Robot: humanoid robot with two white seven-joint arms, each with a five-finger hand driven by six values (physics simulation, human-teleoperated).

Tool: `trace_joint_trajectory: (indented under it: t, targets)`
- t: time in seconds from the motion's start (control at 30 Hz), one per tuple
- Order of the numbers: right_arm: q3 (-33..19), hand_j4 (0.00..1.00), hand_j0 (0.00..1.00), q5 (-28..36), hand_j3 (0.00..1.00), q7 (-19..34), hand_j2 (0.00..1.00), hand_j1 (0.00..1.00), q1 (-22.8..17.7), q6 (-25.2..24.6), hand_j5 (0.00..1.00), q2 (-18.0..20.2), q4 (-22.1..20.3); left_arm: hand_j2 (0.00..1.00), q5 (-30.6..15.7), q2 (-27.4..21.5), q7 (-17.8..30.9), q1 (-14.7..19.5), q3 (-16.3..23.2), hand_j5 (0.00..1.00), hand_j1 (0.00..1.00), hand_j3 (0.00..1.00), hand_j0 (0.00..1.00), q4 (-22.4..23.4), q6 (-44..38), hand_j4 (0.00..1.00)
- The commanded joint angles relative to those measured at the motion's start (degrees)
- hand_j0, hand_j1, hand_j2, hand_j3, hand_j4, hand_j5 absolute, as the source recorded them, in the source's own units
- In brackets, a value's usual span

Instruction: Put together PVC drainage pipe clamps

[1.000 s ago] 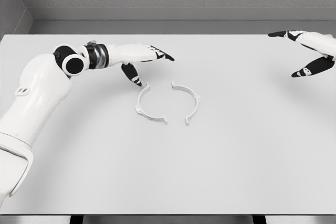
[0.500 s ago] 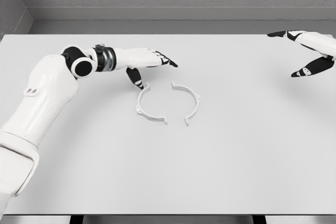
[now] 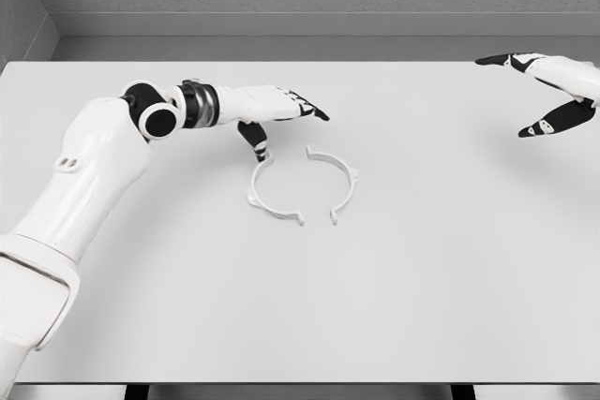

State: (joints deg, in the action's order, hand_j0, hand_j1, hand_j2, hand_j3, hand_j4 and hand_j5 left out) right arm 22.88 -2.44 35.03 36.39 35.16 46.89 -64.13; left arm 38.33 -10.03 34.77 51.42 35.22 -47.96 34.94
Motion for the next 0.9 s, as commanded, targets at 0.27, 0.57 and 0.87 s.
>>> trace_joint_trajectory:
  t: [0.27, 0.57, 0.87]
  targets:
    - [-0.03, 1.00, 1.00, 0.51, 1.00, -0.03, 1.00, 1.00, -0.09, -0.16, 1.00, 0.13, -0.74, 1.00, -0.80, 0.71, 0.23, -0.17, 0.02, 1.00, 1.00, 1.00, 1.00, -1.26, 0.06, 1.00]
    - [-0.03, 1.00, 1.00, 0.51, 1.00, -0.03, 1.00, 1.00, -0.09, -0.16, 1.00, 0.13, -0.91, 1.00, -6.24, -2.27, 0.23, 0.26, -0.59, 1.00, 1.00, 1.00, 1.00, -2.49, 0.06, 1.00]
    - [-0.03, 1.00, 1.00, 0.50, 1.00, -0.03, 1.00, 1.00, -0.09, -0.16, 1.00, 0.13, -0.91, 1.00, -20.92, -14.14, 0.23, -8.88, 0.02, 1.00, 1.00, 1.00, 1.00, -18.31, 0.06, 1.00]
